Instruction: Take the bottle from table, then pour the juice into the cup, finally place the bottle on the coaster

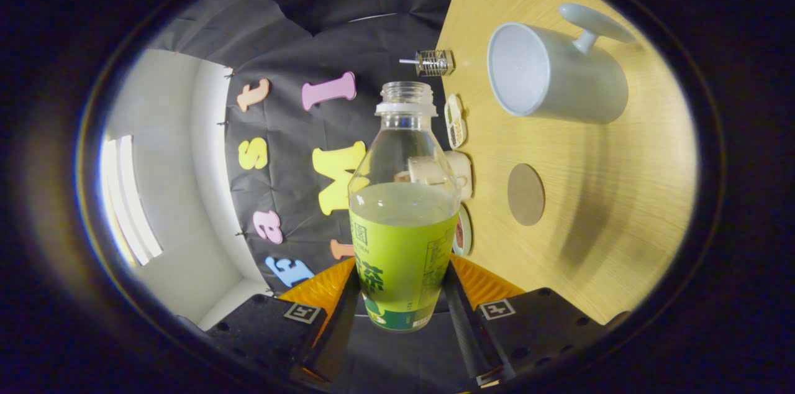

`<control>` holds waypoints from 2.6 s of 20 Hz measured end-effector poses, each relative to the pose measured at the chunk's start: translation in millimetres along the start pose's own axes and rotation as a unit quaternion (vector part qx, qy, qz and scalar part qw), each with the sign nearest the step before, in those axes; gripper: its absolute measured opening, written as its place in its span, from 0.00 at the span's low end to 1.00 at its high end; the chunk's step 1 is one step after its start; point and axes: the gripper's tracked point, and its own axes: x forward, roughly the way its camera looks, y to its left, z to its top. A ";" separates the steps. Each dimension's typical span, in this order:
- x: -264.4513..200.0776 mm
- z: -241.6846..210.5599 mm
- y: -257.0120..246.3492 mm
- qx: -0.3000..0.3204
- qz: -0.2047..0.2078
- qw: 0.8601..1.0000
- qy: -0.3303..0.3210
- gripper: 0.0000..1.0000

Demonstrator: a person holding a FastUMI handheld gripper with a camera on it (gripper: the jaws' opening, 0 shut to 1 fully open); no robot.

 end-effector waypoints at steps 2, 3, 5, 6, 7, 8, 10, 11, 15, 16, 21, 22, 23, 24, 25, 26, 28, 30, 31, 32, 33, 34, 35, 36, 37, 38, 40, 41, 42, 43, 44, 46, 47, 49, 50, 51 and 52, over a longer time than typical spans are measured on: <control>1.6 -0.3 -1.4 0.005 -0.003 1.000 0.003 0.77; 2.8 0.5 -0.2 0.010 -0.001 1.000 0.004 0.78; 2.7 0.1 3.5 0.023 0.008 1.000 0.004 0.78; 2.3 2.2 7.1 0.035 0.016 0.999 0.000 0.77; 2.4 4.3 9.7 0.046 0.023 0.999 -0.003 0.78; 2.4 2.8 11.3 0.053 0.026 0.998 -0.004 0.78; 2.2 1.4 12.1 0.062 0.024 0.998 0.000 0.77; 3.4 1.9 14.0 0.066 0.026 0.998 0.000 0.77; 7.7 7.2 22.7 0.080 0.032 0.996 -0.003 0.77; 6.8 6.7 24.1 0.082 0.033 0.996 -0.003 0.77; 5.6 10.2 25.7 0.091 0.030 0.995 -0.006 0.77; 6.6 10.8 25.2 0.094 0.030 0.995 -0.007 0.77; 7.2 11.4 24.9 0.096 0.030 0.995 -0.007 0.77; 6.5 11.2 26.2 0.098 0.030 0.995 -0.007 0.77; 5.8 11.9 27.6 0.101 0.032 0.994 -0.007 0.77; 6.5 12.5 30.2 0.104 0.036 0.994 -0.007 0.77; 7.0 13.7 35.2 0.110 0.044 0.993 -0.007 0.77; 8.5 13.3 38.1 0.113 0.046 0.992 -0.006 0.77; 7.6 13.1 39.0 0.114 0.044 0.993 -0.006 0.77; 7.7 13.3 39.3 0.116 0.043 0.992 -0.005 0.77; 8.8 13.5 40.9 0.120 0.045 0.992 -0.005 0.77; 8.1 14.5 43.3 0.125 0.047 0.991 -0.006 0.77; 8.0 14.6 44.8 0.129 0.048 0.991 -0.005 0.77; 8.9 14.0 44.2 0.132 0.046 0.990 -0.006 0.77; 8.2 13.9 45.5 0.134 0.045 0.990 -0.004 0.77; 8.0 14.6 47.1 0.138 0.046 0.989 -0.004 0.77; 9.1 15.3 51.0 0.147 0.051 0.988 -0.006 0.77; 9.8 16.0 52.8 0.151 0.054 0.987 -0.007 0.77; 10.7 16.6 54.3 0.156 0.056 0.986 -0.008 0.77; 10.7 16.6 57.8 0.163 0.057 0.985 -0.004 0.77; 10.1 16.6 59.6 0.170 0.058 0.984 -0.001 0.77; 9.6 18.8 61.7 0.177 0.060 0.982 -0.002 0.77; 9.5 19.0 61.9 0.178 0.061 0.982 -0.003 0.77; 9.0 20.4 63.4 0.185 0.062 0.981 -0.004 0.77; 8.8 21.5 64.4 0.189 0.064 0.980 -0.006 0.77; 8.6 22.4 65.2 0.193 0.066 0.979 -0.006 0.77; 9.4 22.4 65.4 0.195 0.066 0.979 -0.006 0.77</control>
